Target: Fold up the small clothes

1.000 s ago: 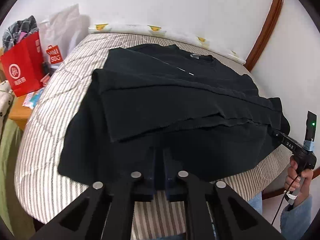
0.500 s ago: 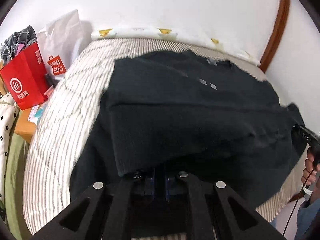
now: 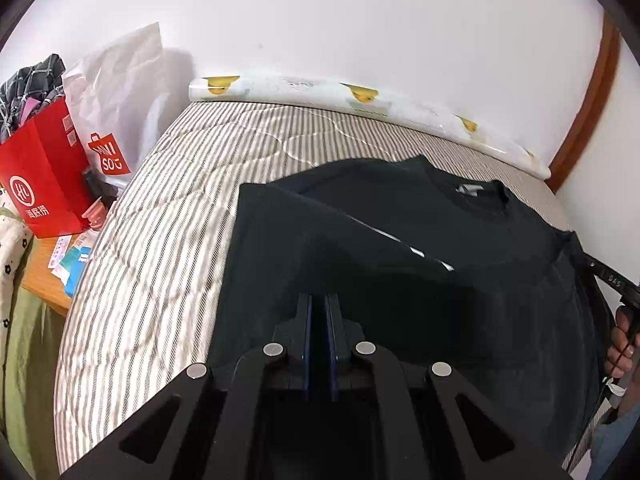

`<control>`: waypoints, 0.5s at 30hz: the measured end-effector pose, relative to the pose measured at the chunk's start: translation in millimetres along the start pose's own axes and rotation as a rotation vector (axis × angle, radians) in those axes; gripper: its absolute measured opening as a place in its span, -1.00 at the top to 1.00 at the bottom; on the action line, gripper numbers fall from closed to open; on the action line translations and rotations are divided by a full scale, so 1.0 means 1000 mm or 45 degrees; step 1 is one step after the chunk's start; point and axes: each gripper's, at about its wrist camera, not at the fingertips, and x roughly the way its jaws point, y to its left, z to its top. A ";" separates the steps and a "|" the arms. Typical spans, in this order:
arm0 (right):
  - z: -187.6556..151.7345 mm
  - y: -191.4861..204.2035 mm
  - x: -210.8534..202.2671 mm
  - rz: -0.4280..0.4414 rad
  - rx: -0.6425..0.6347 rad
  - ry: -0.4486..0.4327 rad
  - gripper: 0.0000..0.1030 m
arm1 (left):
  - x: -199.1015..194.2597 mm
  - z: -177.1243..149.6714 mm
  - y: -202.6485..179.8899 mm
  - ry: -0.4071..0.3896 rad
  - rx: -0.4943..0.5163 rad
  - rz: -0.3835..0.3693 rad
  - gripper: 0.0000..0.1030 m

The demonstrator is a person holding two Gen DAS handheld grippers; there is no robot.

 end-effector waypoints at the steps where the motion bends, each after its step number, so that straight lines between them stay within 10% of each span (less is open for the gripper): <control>1: 0.004 0.000 -0.001 0.000 -0.003 -0.018 0.78 | 0.003 0.002 0.002 0.006 -0.004 -0.004 0.87; 7: 0.009 -0.019 -0.005 -0.062 -0.043 -0.044 0.22 | 0.005 0.009 0.010 0.016 0.013 0.001 0.84; 15: 0.008 -0.047 0.008 -0.048 -0.023 0.023 0.02 | 0.026 0.019 0.017 0.095 0.031 -0.100 0.48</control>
